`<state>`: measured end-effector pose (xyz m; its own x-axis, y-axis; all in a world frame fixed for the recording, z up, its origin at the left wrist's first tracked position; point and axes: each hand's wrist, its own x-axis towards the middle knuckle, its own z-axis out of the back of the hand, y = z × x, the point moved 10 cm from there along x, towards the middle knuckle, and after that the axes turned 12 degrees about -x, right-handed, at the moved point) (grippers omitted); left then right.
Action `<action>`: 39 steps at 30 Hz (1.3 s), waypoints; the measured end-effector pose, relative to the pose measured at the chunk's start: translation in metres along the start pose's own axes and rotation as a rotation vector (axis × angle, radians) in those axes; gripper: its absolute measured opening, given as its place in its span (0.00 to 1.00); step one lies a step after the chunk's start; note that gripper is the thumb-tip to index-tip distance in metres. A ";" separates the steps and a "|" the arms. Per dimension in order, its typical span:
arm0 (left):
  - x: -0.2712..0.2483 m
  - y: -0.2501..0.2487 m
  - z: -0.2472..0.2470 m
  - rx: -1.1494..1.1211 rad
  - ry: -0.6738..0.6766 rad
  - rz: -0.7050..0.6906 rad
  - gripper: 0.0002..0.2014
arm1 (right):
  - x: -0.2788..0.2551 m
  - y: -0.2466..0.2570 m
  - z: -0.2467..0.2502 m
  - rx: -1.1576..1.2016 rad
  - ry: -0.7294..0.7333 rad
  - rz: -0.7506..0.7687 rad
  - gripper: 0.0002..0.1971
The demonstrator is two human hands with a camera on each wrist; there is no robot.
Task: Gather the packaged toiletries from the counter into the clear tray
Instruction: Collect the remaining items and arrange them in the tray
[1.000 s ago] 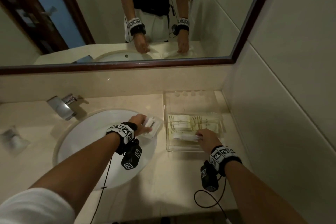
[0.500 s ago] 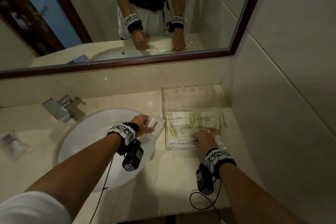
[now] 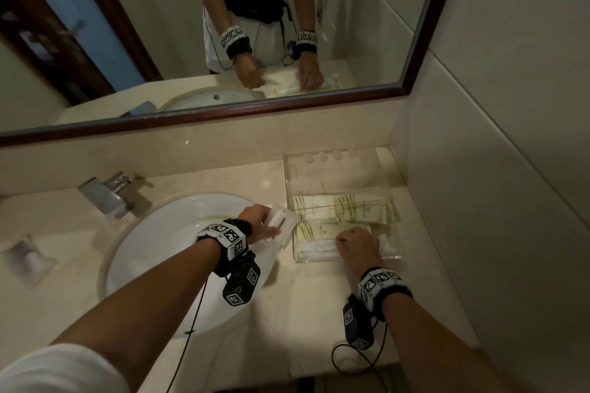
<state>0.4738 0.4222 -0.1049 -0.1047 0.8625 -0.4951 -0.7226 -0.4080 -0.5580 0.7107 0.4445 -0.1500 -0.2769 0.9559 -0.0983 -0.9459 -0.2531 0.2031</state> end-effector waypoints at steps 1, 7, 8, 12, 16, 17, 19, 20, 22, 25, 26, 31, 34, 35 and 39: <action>-0.001 0.000 0.000 0.000 -0.003 -0.002 0.17 | 0.000 0.000 -0.002 -0.005 0.019 -0.008 0.12; -0.004 0.000 -0.008 -0.039 0.007 0.000 0.18 | -0.004 0.000 0.002 0.016 0.021 -0.028 0.12; -0.004 0.000 -0.010 -0.042 0.013 0.000 0.18 | -0.004 -0.001 0.005 0.048 0.002 -0.036 0.12; -0.003 -0.005 -0.020 -0.069 0.035 -0.006 0.17 | -0.005 -0.004 0.023 0.177 -0.095 -0.051 0.10; -0.002 -0.016 -0.029 -0.107 0.065 -0.015 0.17 | -0.002 0.001 0.046 0.241 -0.165 -0.011 0.08; -0.001 -0.019 -0.032 -0.128 0.075 -0.023 0.17 | -0.002 0.002 0.051 0.245 -0.182 -0.004 0.07; 0.004 -0.022 -0.039 -0.212 0.103 -0.032 0.19 | -0.002 0.000 0.057 0.250 -0.201 -0.009 0.07; 0.007 -0.024 -0.043 -0.273 0.117 -0.034 0.20 | -0.003 -0.002 0.058 0.253 -0.204 -0.018 0.07; 0.012 -0.025 -0.052 -0.386 0.145 -0.014 0.26 | -0.005 -0.008 0.060 0.257 -0.210 -0.033 0.07; 0.017 -0.029 -0.066 -0.521 0.156 0.039 0.29 | -0.009 -0.020 0.063 0.228 -0.217 -0.045 0.05; 0.018 -0.031 -0.070 -0.564 0.152 0.058 0.28 | -0.010 -0.025 0.064 0.219 -0.210 -0.051 0.05; 0.025 -0.038 -0.085 -0.645 0.185 0.132 0.15 | -0.014 -0.046 0.069 0.193 -0.185 -0.088 0.06; 0.027 -0.041 -0.095 -0.690 0.237 0.178 0.16 | -0.016 -0.054 0.069 0.191 -0.179 -0.094 0.05; 0.027 -0.042 -0.097 -0.692 0.247 0.183 0.13 | -0.016 -0.055 0.069 0.189 -0.178 -0.093 0.04; 0.028 -0.039 -0.103 -0.731 0.246 0.226 0.07 | -0.018 -0.057 0.065 0.210 -0.178 -0.103 0.04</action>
<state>0.5693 0.4315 -0.1653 0.0197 0.6797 -0.7332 -0.0629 -0.7311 -0.6794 0.7809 0.4515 -0.0965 -0.1294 0.9908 0.0400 -0.9066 -0.1345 0.3999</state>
